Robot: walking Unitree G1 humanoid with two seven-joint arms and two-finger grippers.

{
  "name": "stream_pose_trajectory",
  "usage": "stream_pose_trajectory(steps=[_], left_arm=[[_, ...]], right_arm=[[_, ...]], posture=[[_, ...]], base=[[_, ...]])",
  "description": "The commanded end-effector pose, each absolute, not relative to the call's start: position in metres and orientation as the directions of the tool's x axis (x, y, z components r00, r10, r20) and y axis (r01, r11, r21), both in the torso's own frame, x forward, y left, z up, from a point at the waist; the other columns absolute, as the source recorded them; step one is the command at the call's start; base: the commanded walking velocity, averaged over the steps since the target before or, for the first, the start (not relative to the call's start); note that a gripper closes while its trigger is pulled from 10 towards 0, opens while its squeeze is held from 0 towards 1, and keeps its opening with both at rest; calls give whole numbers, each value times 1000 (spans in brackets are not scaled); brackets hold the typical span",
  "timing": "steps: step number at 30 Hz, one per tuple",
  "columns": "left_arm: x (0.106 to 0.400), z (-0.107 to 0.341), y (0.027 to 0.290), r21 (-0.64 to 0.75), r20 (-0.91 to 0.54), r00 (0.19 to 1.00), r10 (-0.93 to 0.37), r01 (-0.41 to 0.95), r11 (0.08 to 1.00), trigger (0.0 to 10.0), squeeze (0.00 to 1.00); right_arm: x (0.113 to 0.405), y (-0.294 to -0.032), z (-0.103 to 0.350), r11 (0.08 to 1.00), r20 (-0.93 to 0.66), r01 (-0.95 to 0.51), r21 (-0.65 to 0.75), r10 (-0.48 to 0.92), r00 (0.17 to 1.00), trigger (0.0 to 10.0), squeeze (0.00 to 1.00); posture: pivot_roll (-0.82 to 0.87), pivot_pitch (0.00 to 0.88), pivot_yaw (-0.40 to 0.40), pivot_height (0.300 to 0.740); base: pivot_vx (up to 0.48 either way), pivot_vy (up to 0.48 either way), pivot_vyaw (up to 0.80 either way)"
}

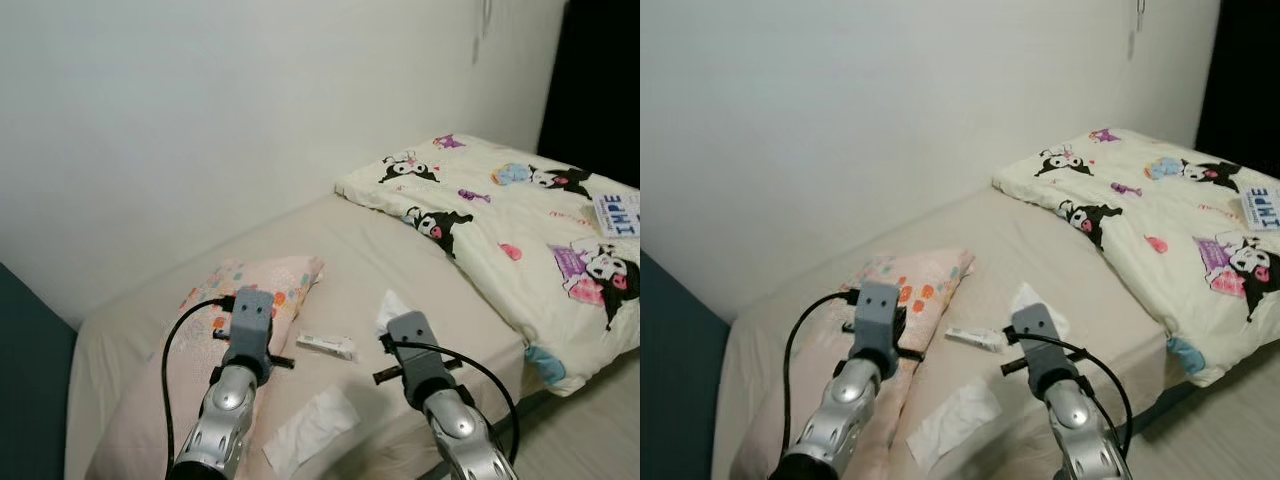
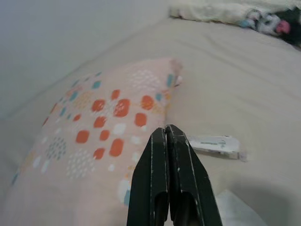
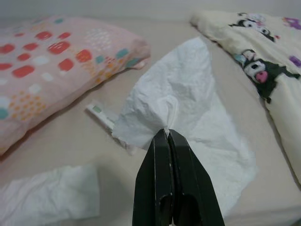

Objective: Clean up the room

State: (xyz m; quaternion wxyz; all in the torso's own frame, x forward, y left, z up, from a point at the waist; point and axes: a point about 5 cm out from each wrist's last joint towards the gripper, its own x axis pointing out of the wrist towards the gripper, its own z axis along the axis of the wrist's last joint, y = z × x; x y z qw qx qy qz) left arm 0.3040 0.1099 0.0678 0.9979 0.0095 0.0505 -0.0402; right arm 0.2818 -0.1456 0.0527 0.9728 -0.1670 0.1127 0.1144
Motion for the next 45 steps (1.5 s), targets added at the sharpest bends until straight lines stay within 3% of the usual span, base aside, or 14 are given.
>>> stream_pose_trajectory(steps=[1,11,17,26,45], left_arm=[[300,66,123,38,-102,994,-29,33,999,10000,0],[291,72,134,56,-61,997,43,-40,998,10000,0],[289,74,137,61,-47,998,43,-40,997,10000,0],[289,79,134,61,-34,999,6,-4,998,10000,0],[299,80,107,60,-65,987,-150,154,986,10000,0]], right_arm=[[283,-135,50,911,-273,-303,-280,227,935,10000,0],[290,-116,48,875,-295,-406,-265,327,898,10000,0],[291,-113,48,868,-299,-422,-261,343,890,10000,0],[293,-117,47,880,-298,-398,-259,319,899,10000,0],[287,-136,41,940,-304,-238,-244,158,939,10000,0]], posture=[[-53,0,62,740],[16,0,-48,740],[21,0,-70,740],[10,0,-47,740],[-50,0,77,740]], base=[[0,0,0],[0,0,0],[0,0,0],[0,0,0],[0,0,0]])
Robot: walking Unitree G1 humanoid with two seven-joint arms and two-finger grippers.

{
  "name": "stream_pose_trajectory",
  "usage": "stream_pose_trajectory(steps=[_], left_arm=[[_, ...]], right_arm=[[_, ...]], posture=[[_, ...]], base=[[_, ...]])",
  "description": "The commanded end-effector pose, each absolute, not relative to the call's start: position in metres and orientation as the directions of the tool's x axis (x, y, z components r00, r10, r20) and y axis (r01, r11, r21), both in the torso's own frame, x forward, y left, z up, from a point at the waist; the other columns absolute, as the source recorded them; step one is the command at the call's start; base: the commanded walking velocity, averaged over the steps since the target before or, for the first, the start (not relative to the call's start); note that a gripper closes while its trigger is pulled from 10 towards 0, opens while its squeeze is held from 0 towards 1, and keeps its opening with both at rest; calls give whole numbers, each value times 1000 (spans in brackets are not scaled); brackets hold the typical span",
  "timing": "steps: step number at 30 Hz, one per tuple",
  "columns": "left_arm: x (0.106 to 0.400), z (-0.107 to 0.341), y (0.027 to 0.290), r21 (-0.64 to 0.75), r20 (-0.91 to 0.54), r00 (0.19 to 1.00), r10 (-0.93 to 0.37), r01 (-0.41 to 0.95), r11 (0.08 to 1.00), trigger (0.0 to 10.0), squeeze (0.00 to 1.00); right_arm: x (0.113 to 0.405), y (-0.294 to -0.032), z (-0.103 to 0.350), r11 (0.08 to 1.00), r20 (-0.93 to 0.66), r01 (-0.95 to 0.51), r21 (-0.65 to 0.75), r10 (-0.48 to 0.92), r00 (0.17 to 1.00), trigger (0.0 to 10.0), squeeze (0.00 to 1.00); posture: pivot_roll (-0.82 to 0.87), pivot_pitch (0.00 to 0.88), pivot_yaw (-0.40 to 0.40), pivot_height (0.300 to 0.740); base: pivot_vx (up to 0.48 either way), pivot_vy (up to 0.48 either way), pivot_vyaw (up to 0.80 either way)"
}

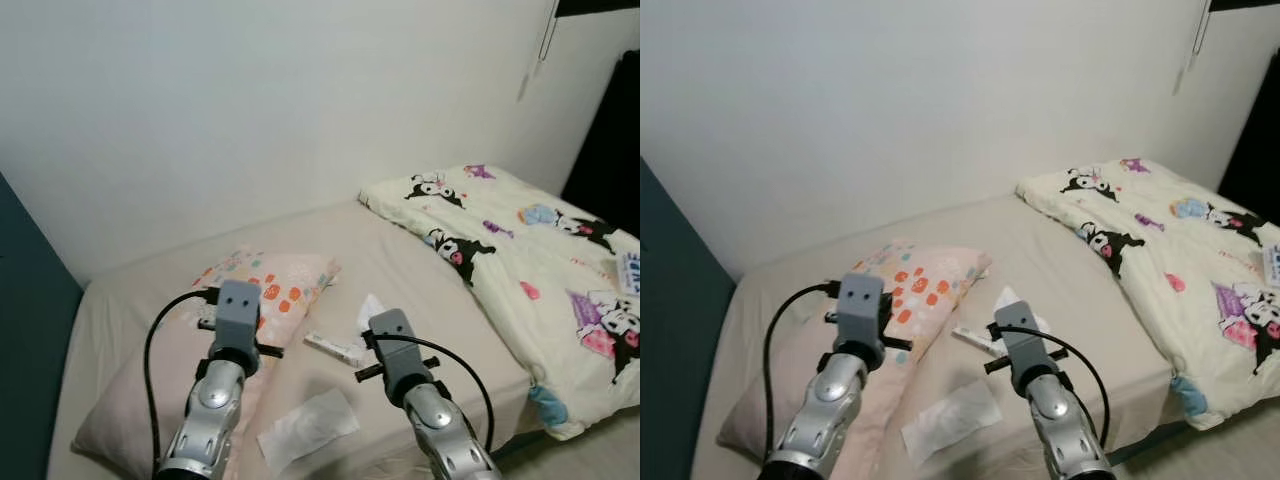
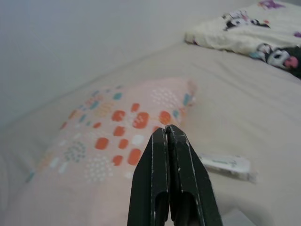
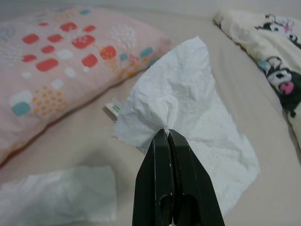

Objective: Clean up the room

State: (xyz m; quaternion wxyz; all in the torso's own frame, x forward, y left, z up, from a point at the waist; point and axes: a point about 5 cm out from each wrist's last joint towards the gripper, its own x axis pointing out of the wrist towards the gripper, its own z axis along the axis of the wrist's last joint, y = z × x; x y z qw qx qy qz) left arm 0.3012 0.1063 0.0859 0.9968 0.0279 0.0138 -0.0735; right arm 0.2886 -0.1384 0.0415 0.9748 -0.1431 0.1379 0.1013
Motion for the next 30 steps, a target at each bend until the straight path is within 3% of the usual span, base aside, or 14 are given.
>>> stream_pose_trajectory(steps=[1,9,16,30], left_arm=[[299,79,107,64,-65,986,-151,155,986,10000,0],[297,78,109,82,-68,988,-140,146,986,10000,0],[293,79,112,88,-51,994,-96,100,991,10000,0],[290,80,117,93,-41,997,-59,62,994,10000,0]], right_arm=[[287,-136,40,940,-304,-239,-245,159,939,10000,0],[287,-134,40,932,-307,-262,-251,180,935,10000,0],[294,-129,43,898,-322,-346,-272,254,912,10000,0],[296,-125,42,883,-335,-377,-279,279,900,10000,0]], posture=[[-50,0,77,740],[-44,0,63,740],[-9,0,-39,740],[7,0,-56,740]], base=[[0,0,0],[0,0,0],[0,0,0],[0,0,0]])
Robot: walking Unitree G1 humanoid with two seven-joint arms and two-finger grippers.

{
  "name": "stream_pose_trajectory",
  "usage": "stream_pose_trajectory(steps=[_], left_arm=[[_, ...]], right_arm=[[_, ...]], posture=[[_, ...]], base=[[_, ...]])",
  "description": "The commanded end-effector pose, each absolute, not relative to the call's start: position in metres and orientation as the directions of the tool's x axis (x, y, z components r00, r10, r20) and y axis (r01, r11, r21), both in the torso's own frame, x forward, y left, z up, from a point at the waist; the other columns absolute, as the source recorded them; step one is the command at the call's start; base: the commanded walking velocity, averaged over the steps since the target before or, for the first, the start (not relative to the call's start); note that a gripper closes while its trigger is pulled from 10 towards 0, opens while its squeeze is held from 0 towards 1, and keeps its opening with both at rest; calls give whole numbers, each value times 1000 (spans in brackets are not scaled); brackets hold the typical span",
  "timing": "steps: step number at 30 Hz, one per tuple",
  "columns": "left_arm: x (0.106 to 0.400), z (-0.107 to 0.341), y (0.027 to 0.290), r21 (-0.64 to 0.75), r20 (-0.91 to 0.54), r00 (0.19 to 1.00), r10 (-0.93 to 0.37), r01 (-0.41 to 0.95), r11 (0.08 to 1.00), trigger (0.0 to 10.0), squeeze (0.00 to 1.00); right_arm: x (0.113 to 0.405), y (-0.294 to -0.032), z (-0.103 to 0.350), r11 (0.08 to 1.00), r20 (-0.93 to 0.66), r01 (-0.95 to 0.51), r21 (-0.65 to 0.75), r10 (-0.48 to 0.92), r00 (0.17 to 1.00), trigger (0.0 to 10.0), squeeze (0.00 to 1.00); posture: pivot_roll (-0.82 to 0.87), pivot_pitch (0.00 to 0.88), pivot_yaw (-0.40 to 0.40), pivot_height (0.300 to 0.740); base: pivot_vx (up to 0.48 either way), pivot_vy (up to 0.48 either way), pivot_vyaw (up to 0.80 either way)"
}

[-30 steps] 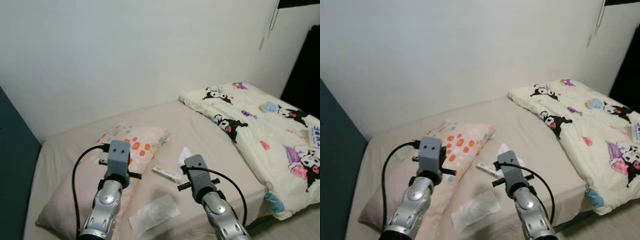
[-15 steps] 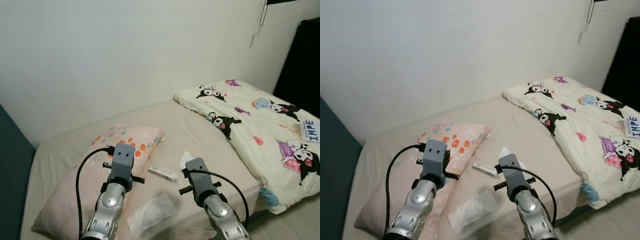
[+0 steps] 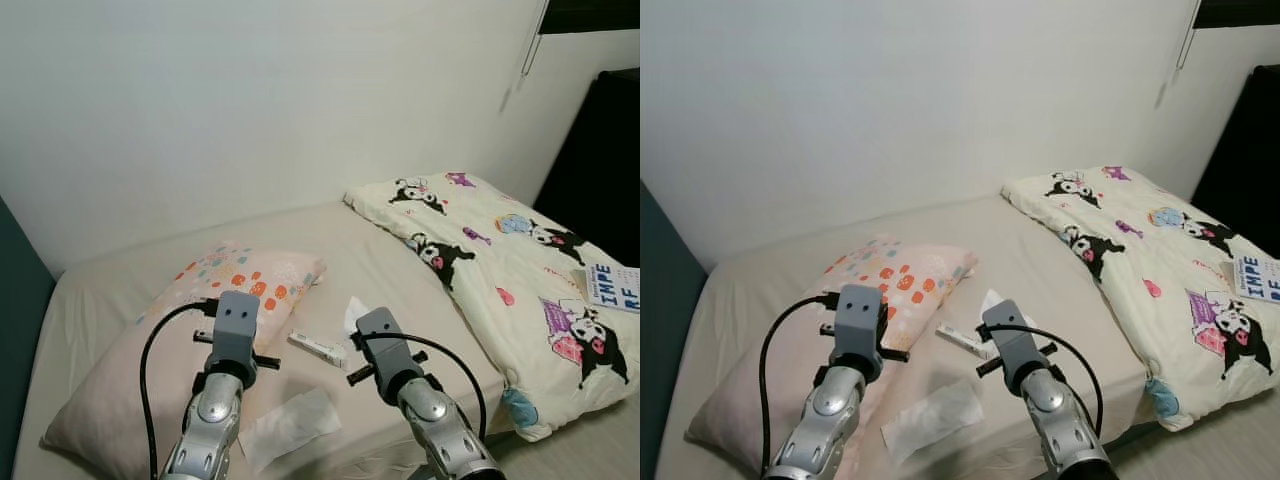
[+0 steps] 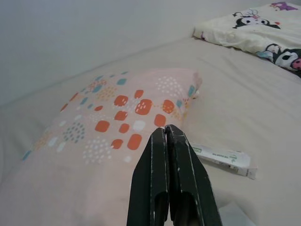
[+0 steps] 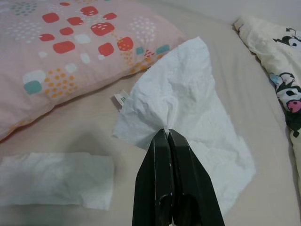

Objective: Clean up the room

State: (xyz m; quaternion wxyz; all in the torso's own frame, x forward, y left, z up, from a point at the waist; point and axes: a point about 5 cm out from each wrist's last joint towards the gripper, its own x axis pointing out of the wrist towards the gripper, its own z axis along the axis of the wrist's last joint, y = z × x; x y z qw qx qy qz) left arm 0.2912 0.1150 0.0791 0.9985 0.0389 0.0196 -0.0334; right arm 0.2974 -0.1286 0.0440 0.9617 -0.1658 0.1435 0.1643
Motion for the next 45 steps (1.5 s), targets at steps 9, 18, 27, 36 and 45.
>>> stream_pose_trajectory(steps=[9,18,27,36,45], left_arm=[[291,77,119,115,-58,997,-59,66,991,10000,0],[286,67,125,139,-101,994,-44,57,989,10000,0],[278,61,127,143,-129,991,-40,59,988,10000,0],[278,61,126,153,-135,990,-46,66,986,10000,0],[275,62,137,161,-130,991,2,20,987,10000,0]], right_arm=[[293,-125,38,894,-337,-359,-267,263,904,10000,0],[294,-131,35,914,-334,-298,-276,199,921,10000,0],[293,-131,32,908,-356,-310,-281,202,913,10000,0],[294,-130,30,908,-364,-313,-278,202,909,10000,0],[295,-114,29,884,-379,-382,-270,268,886,10000,0]], posture=[[2,0,-25,740],[-6,0,5,740],[-2,0,36,740],[20,0,32,740],[50,0,-20,740]], base=[[0,0,0],[0,0,0],[0,0,0],[0,0,0],[0,0,0]])
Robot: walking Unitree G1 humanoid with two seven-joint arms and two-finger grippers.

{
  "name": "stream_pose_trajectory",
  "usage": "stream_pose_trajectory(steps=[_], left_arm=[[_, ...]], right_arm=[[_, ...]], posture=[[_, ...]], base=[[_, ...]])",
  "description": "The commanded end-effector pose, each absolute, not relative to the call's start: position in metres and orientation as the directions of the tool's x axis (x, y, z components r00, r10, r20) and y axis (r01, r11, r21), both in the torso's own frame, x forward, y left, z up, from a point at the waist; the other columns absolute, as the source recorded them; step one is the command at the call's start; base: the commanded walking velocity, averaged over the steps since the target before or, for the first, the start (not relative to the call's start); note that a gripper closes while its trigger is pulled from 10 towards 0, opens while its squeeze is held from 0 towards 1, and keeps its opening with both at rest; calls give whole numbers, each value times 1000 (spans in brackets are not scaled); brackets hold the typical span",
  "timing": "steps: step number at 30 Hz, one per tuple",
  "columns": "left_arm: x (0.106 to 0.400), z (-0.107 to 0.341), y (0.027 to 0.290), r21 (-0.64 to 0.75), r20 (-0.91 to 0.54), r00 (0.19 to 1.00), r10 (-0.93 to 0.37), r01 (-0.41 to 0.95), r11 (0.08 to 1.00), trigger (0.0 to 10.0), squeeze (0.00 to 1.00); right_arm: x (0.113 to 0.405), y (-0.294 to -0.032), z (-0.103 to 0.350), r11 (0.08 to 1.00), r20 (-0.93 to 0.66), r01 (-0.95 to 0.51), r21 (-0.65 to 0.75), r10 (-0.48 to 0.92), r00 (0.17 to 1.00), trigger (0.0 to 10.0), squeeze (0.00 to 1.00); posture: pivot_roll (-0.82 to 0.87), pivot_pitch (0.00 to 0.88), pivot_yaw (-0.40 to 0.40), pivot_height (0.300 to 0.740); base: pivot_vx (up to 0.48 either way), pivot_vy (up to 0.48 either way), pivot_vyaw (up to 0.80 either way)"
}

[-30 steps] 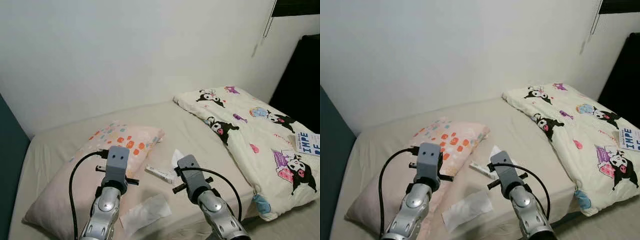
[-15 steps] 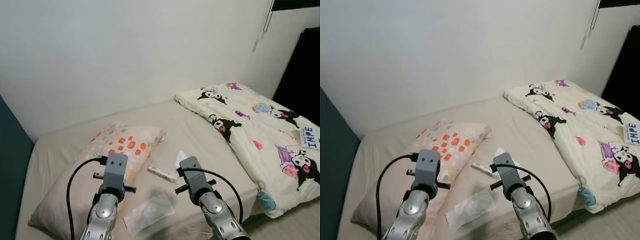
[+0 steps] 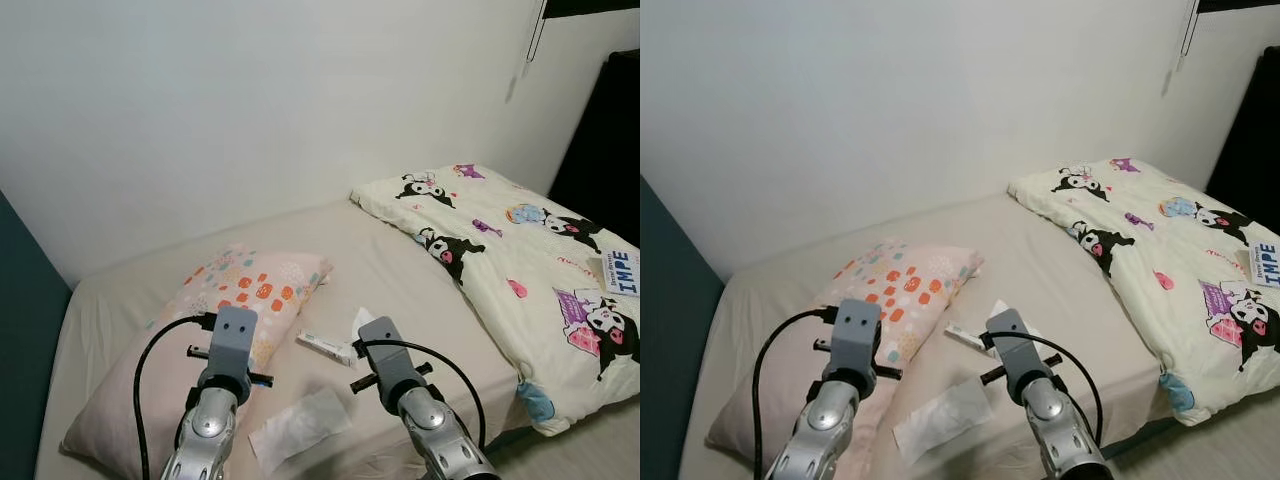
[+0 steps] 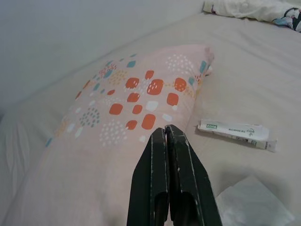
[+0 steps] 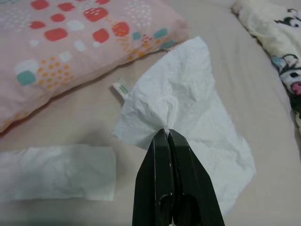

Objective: Clean up the room

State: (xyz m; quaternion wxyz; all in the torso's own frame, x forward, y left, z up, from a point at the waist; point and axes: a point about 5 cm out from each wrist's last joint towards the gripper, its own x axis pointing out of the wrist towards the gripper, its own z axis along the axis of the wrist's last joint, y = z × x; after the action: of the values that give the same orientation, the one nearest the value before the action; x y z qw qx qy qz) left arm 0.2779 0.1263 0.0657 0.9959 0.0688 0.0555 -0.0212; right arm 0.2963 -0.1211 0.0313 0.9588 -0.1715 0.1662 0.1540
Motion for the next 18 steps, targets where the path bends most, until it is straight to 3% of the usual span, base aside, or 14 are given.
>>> stream_pose_trajectory(steps=[1,12,18], left_arm=[[272,60,140,158,-138,990,19,3,988,10000,0],[270,62,133,166,-136,990,-36,59,984,10000,0],[272,62,140,133,-124,992,28,-11,991,10000,0]], right_arm=[[295,-112,29,881,-381,-392,-265,278,882,10000,0],[296,-121,28,922,-368,-316,-223,220,903,10000,0],[297,-126,33,944,-337,-256,-208,176,925,10000,0]], posture=[[49,0,-21,740],[63,0,11,740],[22,0,45,740]], base=[[0,0,0],[0,0,0],[0,0,0]])
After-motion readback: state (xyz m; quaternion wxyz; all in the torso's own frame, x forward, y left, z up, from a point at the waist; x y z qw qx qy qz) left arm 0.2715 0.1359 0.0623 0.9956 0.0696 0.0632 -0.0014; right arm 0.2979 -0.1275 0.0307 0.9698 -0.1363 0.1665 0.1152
